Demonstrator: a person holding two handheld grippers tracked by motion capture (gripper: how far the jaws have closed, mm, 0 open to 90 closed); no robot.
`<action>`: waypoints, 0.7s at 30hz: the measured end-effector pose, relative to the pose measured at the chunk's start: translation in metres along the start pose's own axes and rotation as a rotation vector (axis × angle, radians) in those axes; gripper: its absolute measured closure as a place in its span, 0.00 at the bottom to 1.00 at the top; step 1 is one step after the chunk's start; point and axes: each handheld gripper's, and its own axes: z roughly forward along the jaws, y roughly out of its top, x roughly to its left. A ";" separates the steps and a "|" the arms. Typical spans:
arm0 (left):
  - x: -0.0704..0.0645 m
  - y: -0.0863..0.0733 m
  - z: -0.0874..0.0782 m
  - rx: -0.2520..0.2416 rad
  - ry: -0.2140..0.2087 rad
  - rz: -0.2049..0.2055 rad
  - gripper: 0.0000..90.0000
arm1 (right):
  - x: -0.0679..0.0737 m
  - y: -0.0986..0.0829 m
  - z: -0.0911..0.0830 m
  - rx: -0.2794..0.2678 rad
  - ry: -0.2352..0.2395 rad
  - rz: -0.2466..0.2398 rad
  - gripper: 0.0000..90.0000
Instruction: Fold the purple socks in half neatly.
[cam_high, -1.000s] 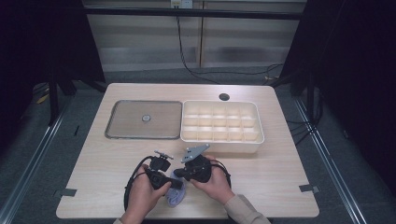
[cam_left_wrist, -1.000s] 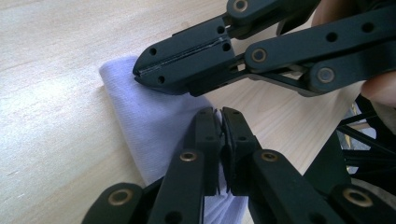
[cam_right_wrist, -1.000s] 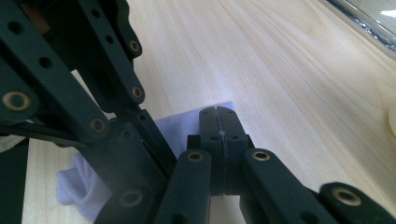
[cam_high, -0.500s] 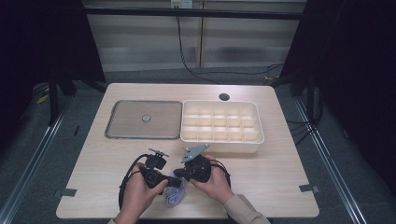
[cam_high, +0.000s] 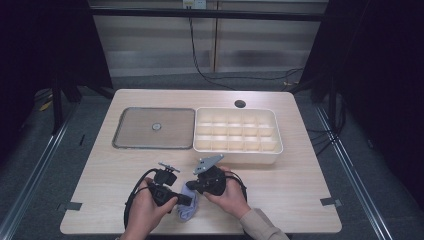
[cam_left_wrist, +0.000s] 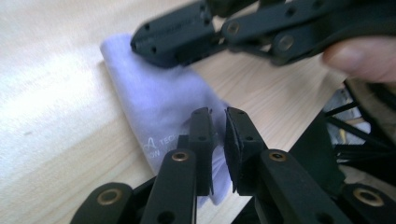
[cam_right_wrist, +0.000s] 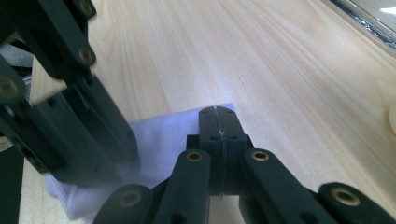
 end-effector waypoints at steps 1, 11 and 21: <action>0.000 -0.001 0.003 0.007 0.007 -0.004 0.90 | 0.000 0.000 0.000 0.001 -0.001 0.001 1.00; 0.002 -0.002 0.012 -0.017 0.028 0.001 0.95 | 0.000 -0.001 0.001 -0.002 -0.005 0.015 1.00; 0.002 0.005 0.020 -0.056 0.035 0.036 0.97 | -0.009 -0.003 -0.003 -0.006 -0.036 0.025 1.00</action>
